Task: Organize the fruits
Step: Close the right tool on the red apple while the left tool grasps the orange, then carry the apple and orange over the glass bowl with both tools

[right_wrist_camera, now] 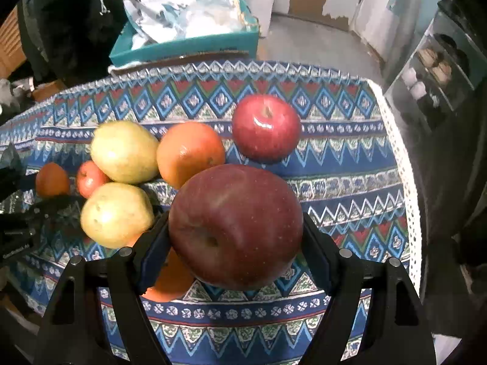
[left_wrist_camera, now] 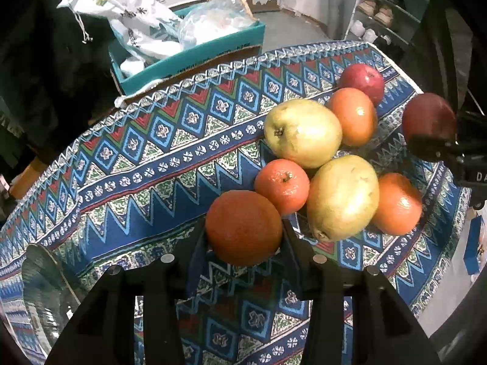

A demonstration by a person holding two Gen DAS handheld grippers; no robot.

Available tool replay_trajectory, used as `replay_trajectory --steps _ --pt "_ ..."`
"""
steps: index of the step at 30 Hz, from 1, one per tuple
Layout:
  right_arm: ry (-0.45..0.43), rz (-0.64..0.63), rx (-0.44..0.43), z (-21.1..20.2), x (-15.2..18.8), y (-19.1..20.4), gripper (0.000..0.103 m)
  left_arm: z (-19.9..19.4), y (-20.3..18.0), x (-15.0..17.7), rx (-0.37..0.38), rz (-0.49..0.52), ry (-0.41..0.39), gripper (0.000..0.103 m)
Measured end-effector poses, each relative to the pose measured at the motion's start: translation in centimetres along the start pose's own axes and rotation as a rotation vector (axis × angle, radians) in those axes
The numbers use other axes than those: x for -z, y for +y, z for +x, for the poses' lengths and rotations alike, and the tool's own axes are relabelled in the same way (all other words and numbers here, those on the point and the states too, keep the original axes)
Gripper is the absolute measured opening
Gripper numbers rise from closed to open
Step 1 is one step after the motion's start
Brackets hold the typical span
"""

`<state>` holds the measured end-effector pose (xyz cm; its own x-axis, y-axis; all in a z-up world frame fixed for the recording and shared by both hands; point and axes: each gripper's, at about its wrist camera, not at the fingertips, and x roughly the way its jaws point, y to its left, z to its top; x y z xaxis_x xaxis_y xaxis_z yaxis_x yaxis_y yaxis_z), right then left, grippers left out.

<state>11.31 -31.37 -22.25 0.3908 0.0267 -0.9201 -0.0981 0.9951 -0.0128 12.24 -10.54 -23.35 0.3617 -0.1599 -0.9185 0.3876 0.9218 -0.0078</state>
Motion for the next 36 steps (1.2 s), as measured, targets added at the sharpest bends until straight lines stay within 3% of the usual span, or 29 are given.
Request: replay_trajectory --steps 18,36 --pt "-0.178 -0.071 -0.059 -7.3 -1.1 3.1 0.079 -8.4 -0.1 0.2 -0.005 -0.009 -0.14 0.047" --pt "-0.346 -0.161 -0.144 -14.7 -1.1 7.2 0.079 -16.2 1.7 2.6 -0.023 -0.045 -0.272 0.047"
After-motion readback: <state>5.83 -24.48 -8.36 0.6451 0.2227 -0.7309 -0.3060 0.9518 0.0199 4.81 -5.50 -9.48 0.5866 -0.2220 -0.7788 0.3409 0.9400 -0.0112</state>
